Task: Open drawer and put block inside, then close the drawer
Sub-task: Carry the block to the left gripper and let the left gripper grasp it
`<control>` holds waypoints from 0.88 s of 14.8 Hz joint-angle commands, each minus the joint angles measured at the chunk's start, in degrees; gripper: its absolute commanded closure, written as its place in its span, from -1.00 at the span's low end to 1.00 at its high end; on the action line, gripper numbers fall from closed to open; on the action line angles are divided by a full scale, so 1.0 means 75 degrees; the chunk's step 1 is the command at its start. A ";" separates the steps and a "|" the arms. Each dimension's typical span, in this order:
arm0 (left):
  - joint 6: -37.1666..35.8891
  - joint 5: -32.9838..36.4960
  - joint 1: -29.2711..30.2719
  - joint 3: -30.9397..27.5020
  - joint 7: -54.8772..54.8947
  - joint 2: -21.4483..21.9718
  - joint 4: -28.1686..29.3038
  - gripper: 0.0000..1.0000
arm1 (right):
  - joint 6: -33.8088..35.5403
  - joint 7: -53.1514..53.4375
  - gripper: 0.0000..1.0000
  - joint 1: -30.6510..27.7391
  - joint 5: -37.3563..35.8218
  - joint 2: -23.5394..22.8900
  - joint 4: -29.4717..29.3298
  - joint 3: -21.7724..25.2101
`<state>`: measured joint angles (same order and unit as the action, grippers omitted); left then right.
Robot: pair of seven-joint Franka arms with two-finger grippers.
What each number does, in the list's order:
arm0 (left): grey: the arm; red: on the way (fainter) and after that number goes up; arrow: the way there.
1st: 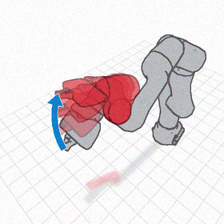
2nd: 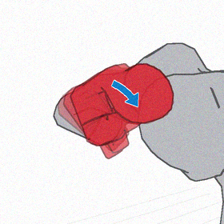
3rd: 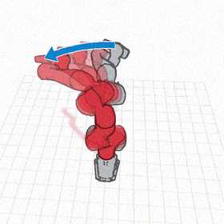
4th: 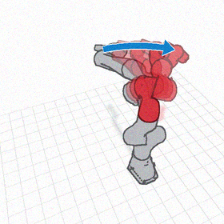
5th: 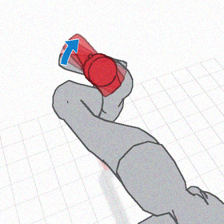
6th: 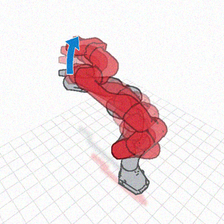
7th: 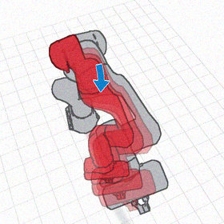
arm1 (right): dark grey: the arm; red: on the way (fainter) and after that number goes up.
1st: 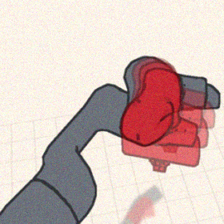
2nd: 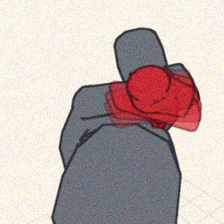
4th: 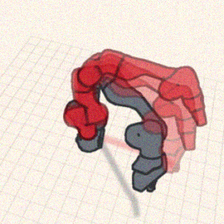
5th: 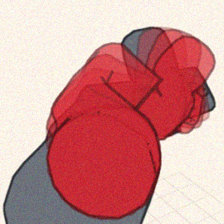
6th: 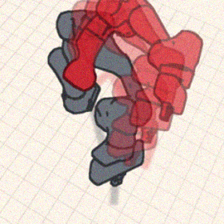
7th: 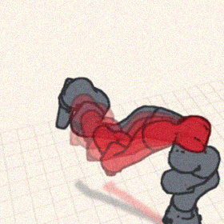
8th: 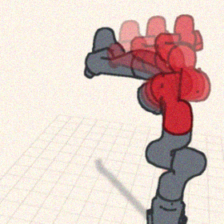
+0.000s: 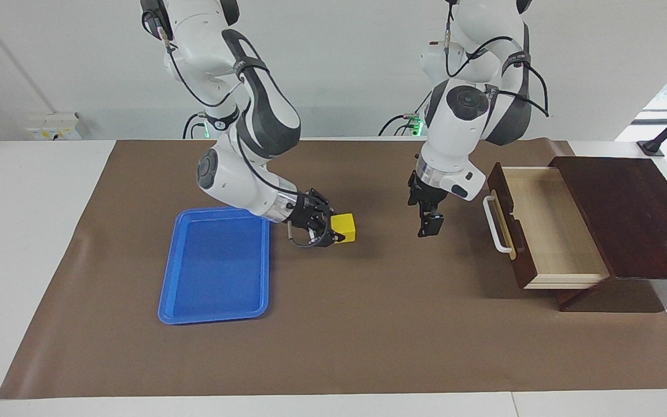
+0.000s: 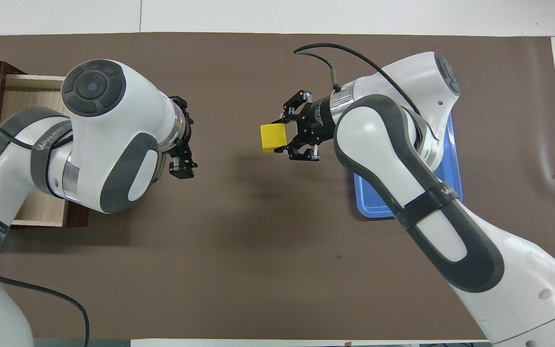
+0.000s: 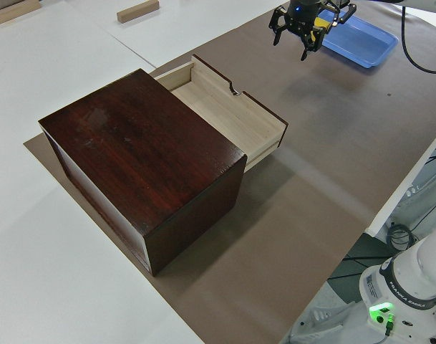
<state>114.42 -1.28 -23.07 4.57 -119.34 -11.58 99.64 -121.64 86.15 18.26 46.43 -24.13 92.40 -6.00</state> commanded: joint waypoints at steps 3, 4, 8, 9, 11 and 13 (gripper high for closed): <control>-0.0326 0.0006 -0.0872 -0.0105 -0.1185 -0.1009 -0.1061 -1.00 | -0.0527 0.0654 1.00 0.0471 0.0208 -0.0076 -0.0038 0.0027; -0.0291 -0.0017 -0.0873 -0.0117 -0.1325 -0.1011 -0.1051 -1.00 | -0.0528 0.0666 1.00 0.0483 0.0208 -0.0076 -0.0027 0.0027; 0.0013 0.0006 -0.0826 -0.0129 -0.1409 -0.1081 -0.1110 -1.00 | -0.0505 0.0654 1.00 0.0483 0.0208 -0.0076 -0.0026 0.0027; 0.0142 0.0007 -0.0849 -0.0129 -0.1397 -0.1070 -0.1110 -1.00 | -0.0493 0.0654 1.00 0.0483 0.0196 -0.0076 -0.0026 0.0027; 0.0190 0.0100 -0.0884 -0.0129 -0.1397 -0.1081 -0.1098 -1.00 | -0.0481 0.0654 1.00 0.0472 0.0196 -0.0076 -0.0026 0.0027; 0.0225 0.0100 -0.0954 -0.0129 -0.1397 -0.1081 -0.1075 -1.00 | -0.0469 0.0666 1.00 0.0460 0.0196 -0.0076 -0.0026 0.0027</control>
<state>115.38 -1.16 -29.24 4.00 -129.18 -19.05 92.32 -124.97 90.71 21.99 46.44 -24.55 92.40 -5.68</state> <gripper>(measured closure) 0.000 0.449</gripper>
